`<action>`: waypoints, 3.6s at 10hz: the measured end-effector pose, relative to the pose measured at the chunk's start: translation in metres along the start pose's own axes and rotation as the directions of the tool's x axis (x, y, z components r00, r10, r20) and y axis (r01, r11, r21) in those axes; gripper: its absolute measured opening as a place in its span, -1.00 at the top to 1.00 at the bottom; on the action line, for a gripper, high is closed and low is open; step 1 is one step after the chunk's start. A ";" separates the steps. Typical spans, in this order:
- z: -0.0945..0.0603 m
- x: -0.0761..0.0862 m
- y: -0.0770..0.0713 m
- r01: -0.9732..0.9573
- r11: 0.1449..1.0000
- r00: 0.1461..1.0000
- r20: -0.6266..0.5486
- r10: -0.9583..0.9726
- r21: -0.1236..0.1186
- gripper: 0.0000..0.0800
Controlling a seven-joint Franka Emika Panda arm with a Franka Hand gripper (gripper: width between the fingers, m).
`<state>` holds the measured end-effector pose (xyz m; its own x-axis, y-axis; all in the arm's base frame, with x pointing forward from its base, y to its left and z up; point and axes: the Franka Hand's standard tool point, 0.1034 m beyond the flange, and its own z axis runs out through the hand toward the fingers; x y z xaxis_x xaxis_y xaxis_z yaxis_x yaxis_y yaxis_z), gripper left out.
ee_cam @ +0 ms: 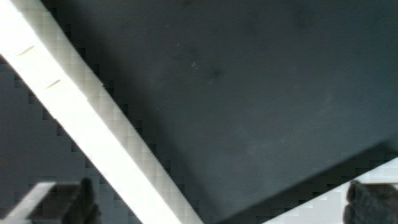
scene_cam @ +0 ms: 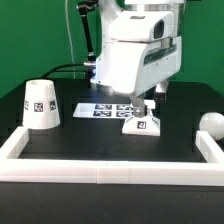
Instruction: Assemble lamp
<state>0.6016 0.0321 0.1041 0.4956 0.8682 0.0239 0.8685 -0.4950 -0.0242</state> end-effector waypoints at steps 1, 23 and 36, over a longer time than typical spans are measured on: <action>0.000 0.000 0.000 0.001 1.000 1.000 -0.008 -0.001 0.005 -0.75; 0.009 -0.077 -0.101 -0.886 0.464 0.463 -0.030 0.886 0.006 -0.75; 0.041 -0.081 -0.159 -0.914 0.407 0.407 -0.011 0.914 0.006 -0.75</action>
Offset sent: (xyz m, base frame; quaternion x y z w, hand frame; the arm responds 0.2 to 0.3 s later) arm 0.0000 0.0000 0.0000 0.0000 0.0000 0.0000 1.0000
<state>0.4228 0.0413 0.0652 0.9950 -0.0995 -0.0011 -0.0995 -0.9943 -0.0378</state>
